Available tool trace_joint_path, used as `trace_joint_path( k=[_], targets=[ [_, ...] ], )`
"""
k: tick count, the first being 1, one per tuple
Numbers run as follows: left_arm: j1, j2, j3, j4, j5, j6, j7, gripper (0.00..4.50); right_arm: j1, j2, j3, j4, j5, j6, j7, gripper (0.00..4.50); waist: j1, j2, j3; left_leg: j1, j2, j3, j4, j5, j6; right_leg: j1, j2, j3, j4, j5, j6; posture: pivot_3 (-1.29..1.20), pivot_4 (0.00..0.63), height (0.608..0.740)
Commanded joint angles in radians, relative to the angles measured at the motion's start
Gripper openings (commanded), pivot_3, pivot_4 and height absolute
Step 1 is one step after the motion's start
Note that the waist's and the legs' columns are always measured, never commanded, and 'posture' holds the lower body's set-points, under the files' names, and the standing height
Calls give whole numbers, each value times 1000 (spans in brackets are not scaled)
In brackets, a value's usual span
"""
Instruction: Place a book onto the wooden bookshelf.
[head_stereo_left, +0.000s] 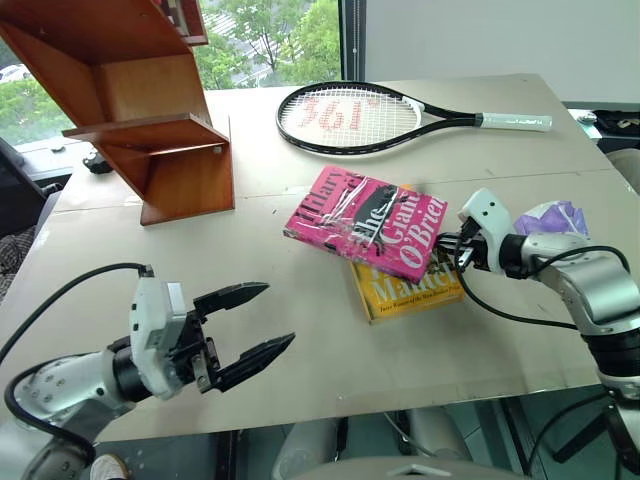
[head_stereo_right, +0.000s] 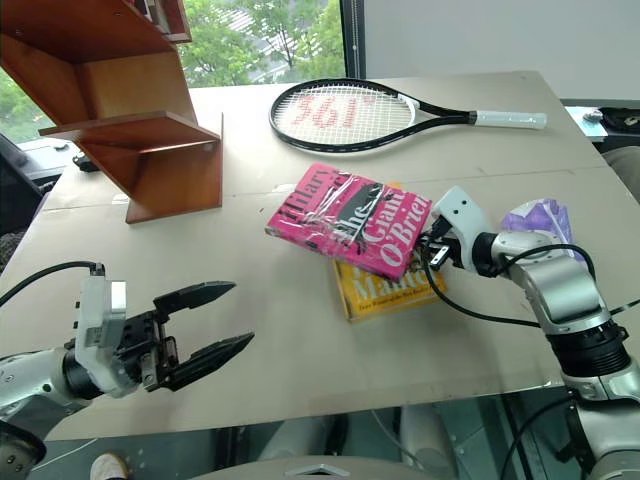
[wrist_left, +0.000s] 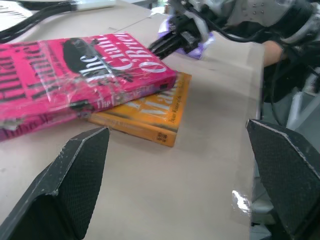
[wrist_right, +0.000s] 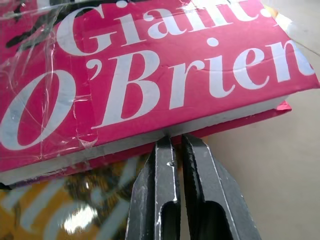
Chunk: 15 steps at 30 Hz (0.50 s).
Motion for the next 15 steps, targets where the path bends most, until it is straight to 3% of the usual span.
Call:
trace_joint_path(
  k=[1, 3, 4, 7, 11, 15],
  targets=[
    [-23, -41, -43, -17, -59, 85, 164, 4500, 59, -87, -110, -49, -4, -119, 61, 75, 17, 1, 0, 0, 0, 0, 0, 0, 0, 0, 0, 0, 0, 0, 0, 0, 150, 740],
    [-55, -66, -64, 2, -117, 179, 314, 4500, 142, -128, -213, -85, 79, -149, 139, 908, 27, 0, 0, -1, -2, -3, 0, 0, 0, 0, -2, -3, -1, 0, 0, 0, 150, 740],
    [-73, -63, -73, 21, -184, 236, 370, 4500, 192, -139, -274, -109, 128, -179, 191, 1534, 28, 0, 0, -2, -2, -4, 0, 0, 0, 1, -2, -3, -2, 0, 0, 0, 150, 740],
    [-162, -94, -117, 108, -405, 335, 510, 4500, 345, -143, -450, -174, 255, -222, 296, 2812, 33, 1, 0, -2, -2, -5, 0, 0, 0, 0, -2, -3, -1, 0, 0, 0, 150, 740],
    [-291, -148, -181, 264, -597, 416, 721, 4500, 514, -149, -577, -314, 376, -216, 360, 4439, 26, 2, -1, 0, -1, -4, 1, 0, 0, 1, -1, -3, 1, 0, 0, 0, 150, 740],
    [-440, -223, -228, 438, -750, 436, 895, 4500, 572, -108, -628, -416, 448, -232, 314, 4439, 16, 2, -1, 3, -1, -2, 2, 0, 0, 2, -1, 0, 3, 0, 1, 0, 150, 740]
  ],
)
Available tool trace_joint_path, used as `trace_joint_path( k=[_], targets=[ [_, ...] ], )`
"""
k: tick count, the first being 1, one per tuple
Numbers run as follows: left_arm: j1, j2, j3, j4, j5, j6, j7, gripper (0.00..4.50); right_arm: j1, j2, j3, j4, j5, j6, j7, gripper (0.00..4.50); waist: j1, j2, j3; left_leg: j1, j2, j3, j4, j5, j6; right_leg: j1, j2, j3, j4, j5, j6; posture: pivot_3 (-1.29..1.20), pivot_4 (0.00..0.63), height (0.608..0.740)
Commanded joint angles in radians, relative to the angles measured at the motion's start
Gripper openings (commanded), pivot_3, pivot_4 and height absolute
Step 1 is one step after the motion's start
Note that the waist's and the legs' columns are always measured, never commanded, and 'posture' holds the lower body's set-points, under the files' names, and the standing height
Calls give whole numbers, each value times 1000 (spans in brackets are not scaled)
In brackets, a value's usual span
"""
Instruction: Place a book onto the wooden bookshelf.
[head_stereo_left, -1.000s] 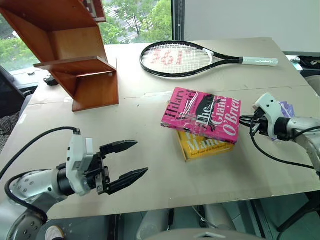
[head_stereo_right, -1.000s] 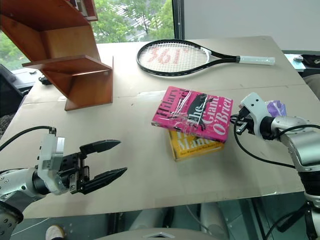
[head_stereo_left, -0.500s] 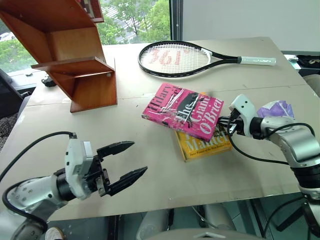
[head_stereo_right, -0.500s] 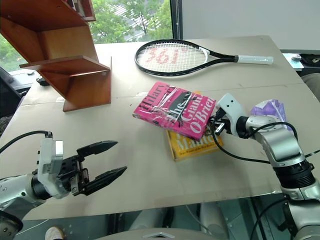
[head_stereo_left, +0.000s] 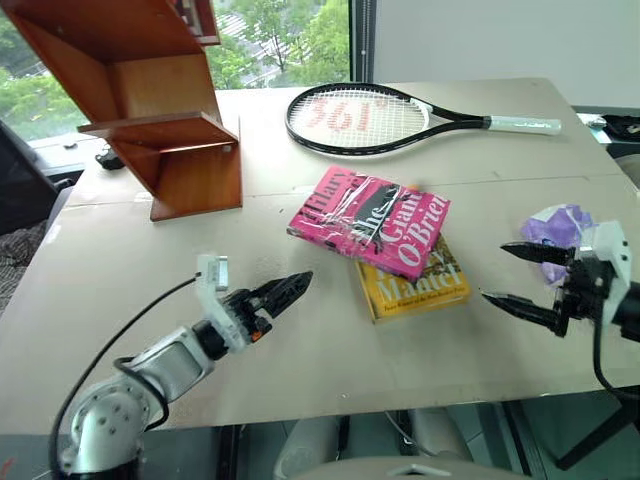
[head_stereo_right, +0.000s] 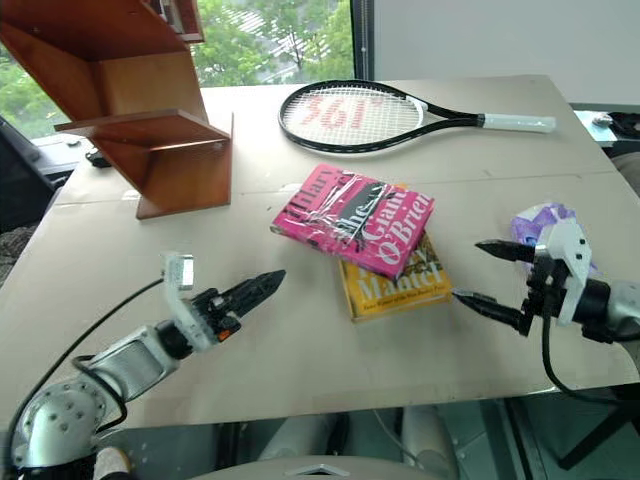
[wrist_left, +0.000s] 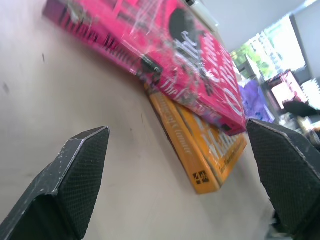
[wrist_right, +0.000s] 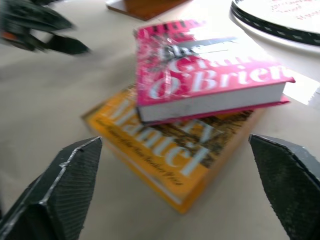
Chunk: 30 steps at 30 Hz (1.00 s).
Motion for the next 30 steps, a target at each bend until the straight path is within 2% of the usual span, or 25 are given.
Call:
trace_joint_path(
  k=[1, 6, 9, 13, 16, 19, 23, 24, 28, 30],
  targets=[
    [-119, -70, -26, 143, -156, -1, 161, 4500, 31, 28, -63, -113, 54, -47, -37, 4439, 3, -1, -1, 0, 0, 0, 0, 0, 0, 0, 0, 0, 0, 0, 0, 0, 150, 740],
    [-289, -244, -52, 337, -221, -38, 294, 4500, 100, 70, -59, -166, 44, -82, -96, 4439, 14, -4, -3, -1, -1, -2, 5, 0, 0, 1, -1, -2, 1, 0, 0, 0, 150, 740],
    [-361, -359, -34, 449, -216, -95, 343, 4500, 131, 72, -81, -189, 53, -96, -111, 4439, 16, -5, -3, -1, -3, -1, 5, 0, 0, 1, -2, -1, 0, 1, 1, 0, 150, 740],
    [-446, -454, -22, 574, -168, -121, 336, 4500, 170, 69, -111, -205, 63, -115, -122, 4439, 30, -5, -4, -1, -3, -2, 5, 0, 0, 2, -1, -1, 1, 1, 1, 0, 150, 740],
    [-476, -482, -1, 638, -114, -138, 290, 3677, 197, 71, -116, -211, 58, -131, -123, 4500, 31, -4, -6, 0, -2, -2, 6, 0, 0, 4, -1, -1, 1, 1, 1, 0, 150, 740],
    [-480, -509, 21, 667, -99, -129, 250, 2145, 220, 80, -112, -225, 58, -143, -142, 4500, 31, -1, -8, 1, -3, -2, 8, 0, 0, 6, -1, -2, 0, 1, 1, 0, 150, 740],
    [-457, -518, 59, 640, -94, -123, 217, 379, 233, 89, -91, -231, 46, -162, -159, 4500, 31, 0, -9, 1, -2, -3, 11, 0, 0, 7, -1, -2, 0, 0, 2, 0, 150, 740],
    [-451, -511, 65, 620, -87, -121, 206, 118, 232, 92, -82, -231, 42, -166, -165, 4500, 29, 0, -10, 1, -2, -3, 11, 0, 0, 8, -1, -1, 0, 1, 2, 0, 150, 740],
    [-442, -404, 92, 433, 48, -196, 70, 116, 180, 113, -16, -193, 25, -195, -174, 4500, 14, -1, -9, 2, -1, -1, 11, 0, 0, 7, 1, 0, 0, 1, 2, 0, 150, 740],
    [-467, -312, 79, 333, 119, -192, 28, 116, 142, 123, 10, -173, 31, -205, -178, 4500, 4, -5, -7, 0, 0, -1, 11, 0, -1, 6, 3, -1, 1, 1, 2, 0, 150, 740]
  ],
)
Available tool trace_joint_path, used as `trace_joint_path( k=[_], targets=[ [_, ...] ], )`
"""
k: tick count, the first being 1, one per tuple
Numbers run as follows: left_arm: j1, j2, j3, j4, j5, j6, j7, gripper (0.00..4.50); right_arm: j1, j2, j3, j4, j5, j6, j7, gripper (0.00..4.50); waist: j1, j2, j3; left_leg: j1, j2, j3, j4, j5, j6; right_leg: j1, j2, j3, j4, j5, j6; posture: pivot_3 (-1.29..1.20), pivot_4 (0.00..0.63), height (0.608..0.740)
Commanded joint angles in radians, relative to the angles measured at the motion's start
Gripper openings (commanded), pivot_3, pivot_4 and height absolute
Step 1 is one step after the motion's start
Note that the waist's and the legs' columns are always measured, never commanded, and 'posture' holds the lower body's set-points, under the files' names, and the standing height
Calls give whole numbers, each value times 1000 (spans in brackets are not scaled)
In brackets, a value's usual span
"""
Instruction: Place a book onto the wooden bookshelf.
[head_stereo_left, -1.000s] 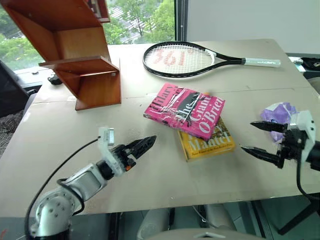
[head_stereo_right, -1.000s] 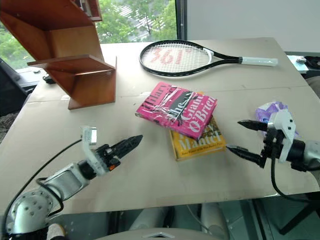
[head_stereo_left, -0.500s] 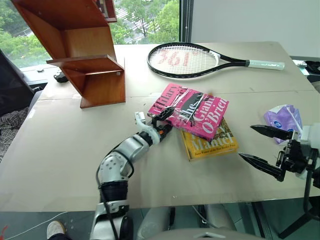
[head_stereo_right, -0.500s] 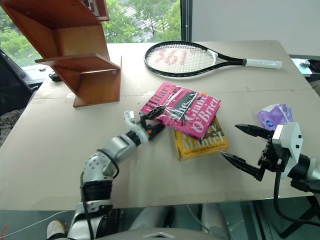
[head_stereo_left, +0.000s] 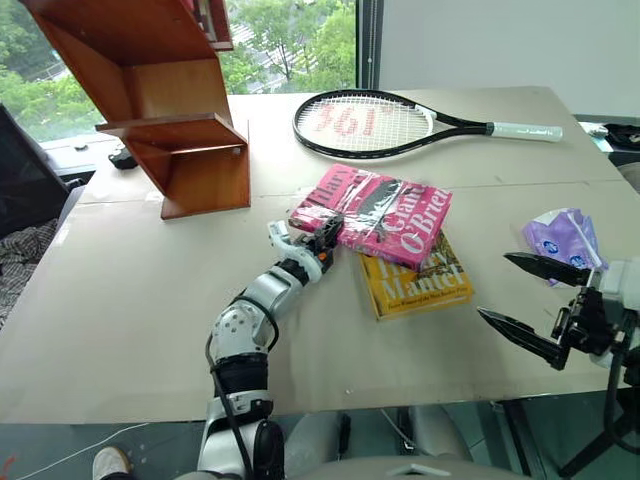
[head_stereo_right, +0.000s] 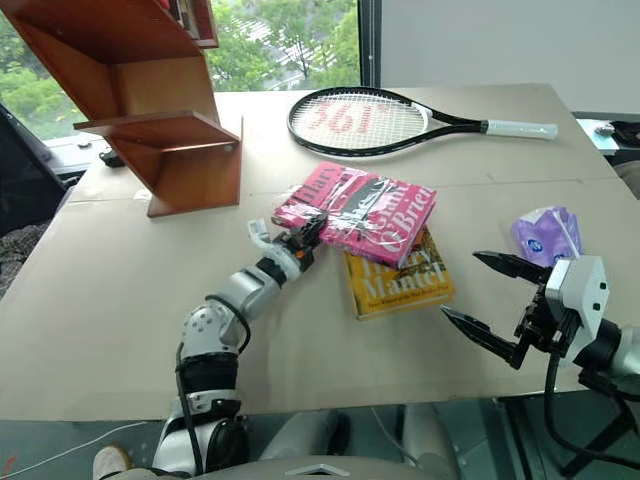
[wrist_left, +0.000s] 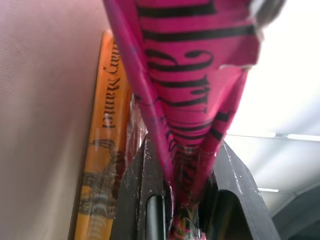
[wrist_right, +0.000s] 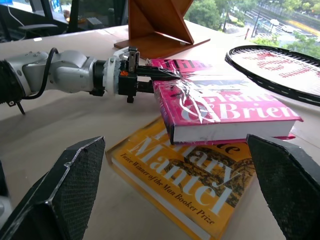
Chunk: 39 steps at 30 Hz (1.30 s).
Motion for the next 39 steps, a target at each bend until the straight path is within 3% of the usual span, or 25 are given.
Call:
trace_joint_path(
  k=[1, 5, 7, 9, 11, 15, 20, 28, 34, 39],
  targets=[
    [-74, 151, 21, -220, 96, -20, -82, 116, -70, 16, 33, 24, 18, -32, -15, 4500, -3, -2, 1, 0, 0, -1, 0, 0, -1, -1, 1, 0, 0, 0, -1, 0, 150, 740],
    [-263, 420, -36, -351, 242, 34, -164, 116, -199, 40, 68, 90, 38, -45, -34, 4500, 3, -10, 6, -2, -1, -3, 1, 0, -1, 0, -1, -3, 0, 0, -1, 0, 150, 740],
    [-374, 584, -141, -418, 427, 0, -276, 116, -255, 46, 79, 132, 34, -60, -26, 4500, 6, -9, 6, -3, -4, -5, 1, 0, 0, 0, 0, -6, -2, 1, -1, 0, 150, 740],
    [-502, 685, -216, -430, 571, -36, -347, 116, -307, 50, 92, 170, 24, -77, -20, 4500, 6, -9, 6, -2, -6, -6, -1, -1, 1, 0, -1, -6, -2, 0, 0, 0, 150, 740],
    [-635, 819, -341, -434, 819, -128, -429, 116, -370, 51, 97, 206, 28, -83, -24, 4500, 3, -8, 7, -3, -7, -6, -3, -1, 1, -1, -2, -6, -3, 0, 0, 0, 150, 740],
    [-835, 1039, -569, -365, 1246, -310, -671, 116, -477, 42, 91, 268, 46, -89, -17, 4500, -10, -9, 8, -4, -7, -3, -11, 0, 1, -7, -2, -3, -5, 0, 0, 0, 150, 740],
    [-918, 1201, -676, -205, 1518, -326, -939, 116, -569, 21, 76, 337, 77, -93, 29, 4500, -29, 0, 10, -5, -5, 1, -16, 0, 1, -12, -3, 0, -3, 0, 0, 0, 150, 740],
    [-921, 1179, -757, 8, 1804, -407, -1125, 116, -592, 37, 104, 374, 43, -147, 53, 4500, -30, -3, 13, -14, -6, -2, -9, 0, 2, -17, 0, -4, -1, 0, 0, 0, 150, 740],
    [-1004, 1017, -844, 345, 2031, -463, -1071, 116, -563, 43, 118, 300, 68, -132, 38, 4500, -26, -4, 14, -21, -8, -10, 0, 0, 2, -18, -2, -11, 0, 0, 1, 0, 150, 740],
    [-1046, 894, -866, 560, 2114, -494, -986, 116, -546, 14, 106, 252, 100, -100, 39, 4500, -31, -2, 13, -16, -8, -8, 2, 0, 1, -16, -3, -9, 7, 1, 2, 0, 150, 740]
  ],
)
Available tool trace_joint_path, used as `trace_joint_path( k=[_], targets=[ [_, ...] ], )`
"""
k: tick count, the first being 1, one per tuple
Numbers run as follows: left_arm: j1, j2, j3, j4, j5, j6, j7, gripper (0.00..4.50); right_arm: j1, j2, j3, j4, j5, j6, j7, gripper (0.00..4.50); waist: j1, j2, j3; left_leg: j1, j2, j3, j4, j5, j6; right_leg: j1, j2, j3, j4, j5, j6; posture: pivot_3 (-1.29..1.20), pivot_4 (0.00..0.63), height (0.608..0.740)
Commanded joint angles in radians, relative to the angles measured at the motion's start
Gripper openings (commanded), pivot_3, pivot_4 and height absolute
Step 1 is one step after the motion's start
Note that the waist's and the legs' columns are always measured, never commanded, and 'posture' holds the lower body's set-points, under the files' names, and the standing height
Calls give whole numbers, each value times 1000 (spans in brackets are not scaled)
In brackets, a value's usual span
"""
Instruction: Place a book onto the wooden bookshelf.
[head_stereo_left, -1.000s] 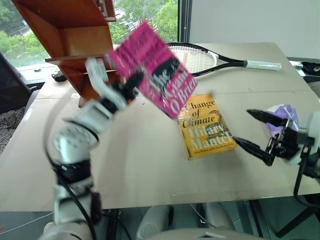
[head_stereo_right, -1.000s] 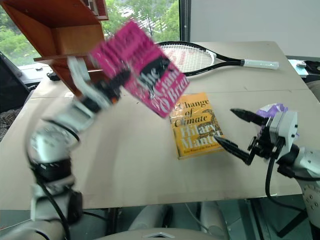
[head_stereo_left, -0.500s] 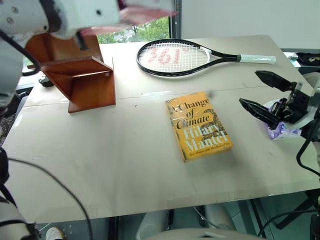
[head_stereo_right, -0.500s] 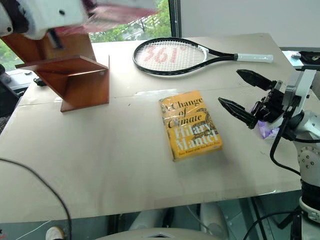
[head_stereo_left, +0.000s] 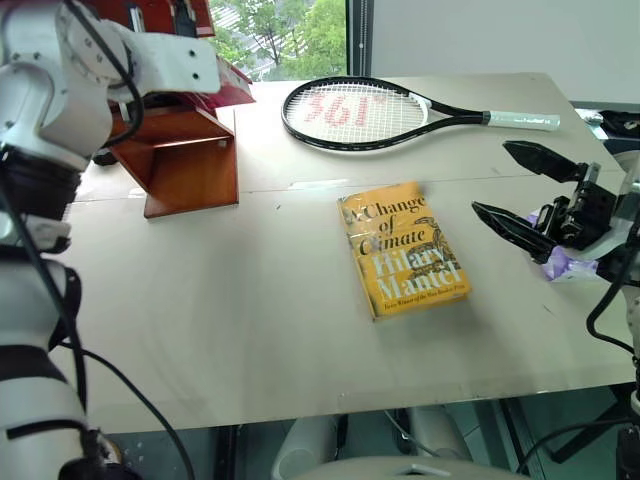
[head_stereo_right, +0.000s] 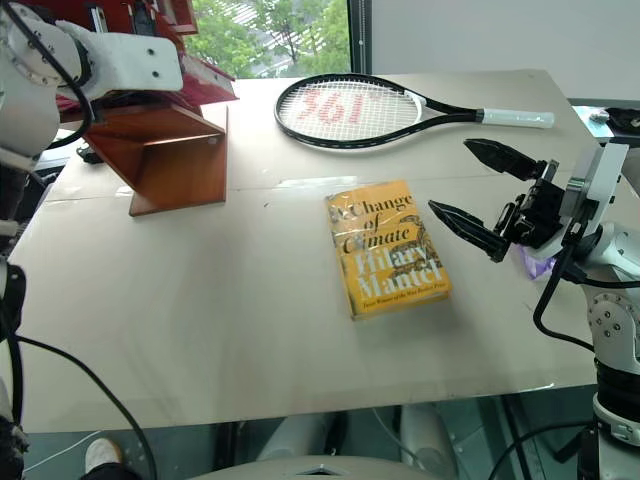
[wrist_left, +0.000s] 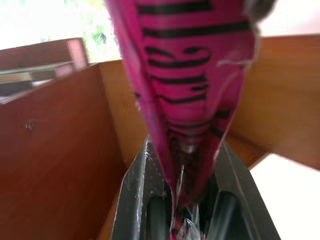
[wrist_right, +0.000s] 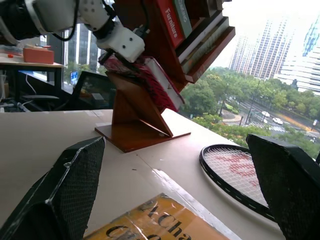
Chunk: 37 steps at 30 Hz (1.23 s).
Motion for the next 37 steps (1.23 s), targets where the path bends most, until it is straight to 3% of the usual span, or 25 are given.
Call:
trace_joint_path(
  k=[1, 2, 4, 5, 8, 13, 15, 18, 21, 23, 26, 31, 37],
  targets=[
    [-20, -35, 7, 134, 60, -26, 74, 116, 5, -35, -34, -55, 43, 18, 3, 4500, -3, 0, 0, 1, 0, 0, 0, 0, -1, 0, 0, 1, 2, 0, 0, 0, 150, 740],
    [-24, -50, 20, 156, 57, -29, 78, 116, 5, -44, -42, -57, 52, 25, 5, 4500, -4, 0, 0, 1, 0, 1, 0, 1, -1, 0, 0, 1, 3, 0, 0, 0, 150, 740],
    [-20, -66, 44, 156, 49, -39, 74, 1155, -1, -65, -54, -55, 72, 38, 12, 4500, -3, 1, 0, 4, 1, 2, 0, 1, -2, 0, -3, 2, 7, 0, 0, 0, 150, 740],
    [-12, -66, 60, 136, 39, -39, 70, 1288, -5, -76, -59, -54, 85, 47, 16, 4500, -3, 0, 0, 5, 1, 2, 0, 1, -2, 1, -3, 2, 7, 0, 0, 0, 150, 740],
    [30, -34, 123, 17, 4, -31, 30, 2708, -10, -102, -76, -39, 114, 59, 28, 4500, -4, -1, 1, 4, 1, 2, 1, 1, -2, 1, -3, 3, 7, 0, 0, 0, 150, 740],
    [186, 43, 350, -367, -191, 59, -116, 2708, 20, -123, -98, -25, 130, 73, 46, 4500, -5, -2, 1, -4, 1, 1, 2, 0, 0, -4, -5, 1, 6, 0, 0, 0, 150, 740],
    [245, 18, 485, -561, -355, 202, -193, 2708, 37, -131, -106, -20, 126, 81, 44, 4500, -1, -2, 1, -7, 1, 0, 3, 0, 0, -6, -5, -1, 4, 0, 0, 0, 150, 740],
    [343, -119, 751, -887, -708, 553, -257, 2708, 98, -160, -111, -6, 68, 79, 53, 4500, 8, -2, 1, -13, 0, -5, 6, 0, 0, -6, -7, -7, -1, 0, 0, 0, 150, 740],
    [507, -225, 880, -1118, -857, 801, -190, 2708, 151, -177, -108, 25, -16, 49, 45, 4500, 0, 4, -3, -15, 0, -6, 11, -1, 1, -5, -6, -10, -5, 0, 0, 0, 150, 740],
    [698, -373, 948, -1239, -932, 872, -108, 2708, 210, -192, -88, 63, -116, 15, 38, 4500, 2, 6, -4, -10, 0, -5, 10, -1, 1, 0, -6, -9, -4, 0, 0, 0, 150, 740],
    [1029, -479, 957, -1324, -924, 774, -17, 2708, 313, -190, -116, 108, -180, -19, 54, 4500, -1, 4, -3, 2, 2, 0, 3, 0, 0, 6, -5, 0, -2, 1, 0, 0, 150, 740],
    [1438, -565, 1022, -1264, -918, 503, 47, 2708, 458, -198, -202, 165, -222, -67, 94, 4500, 9, 3, -3, 9, 3, 4, 1, 0, 0, 8, -4, 6, 1, 1, -1, 0, 150, 740],
    [1671, -590, 1056, -1191, -969, 337, 61, 2708, 590, -207, -273, 185, -254, -92, 146, 4500, 27, 4, -4, 17, 5, 6, 0, -2, 2, 19, -3, 6, -7, 0, 0, 0, 150, 740]
  ],
)
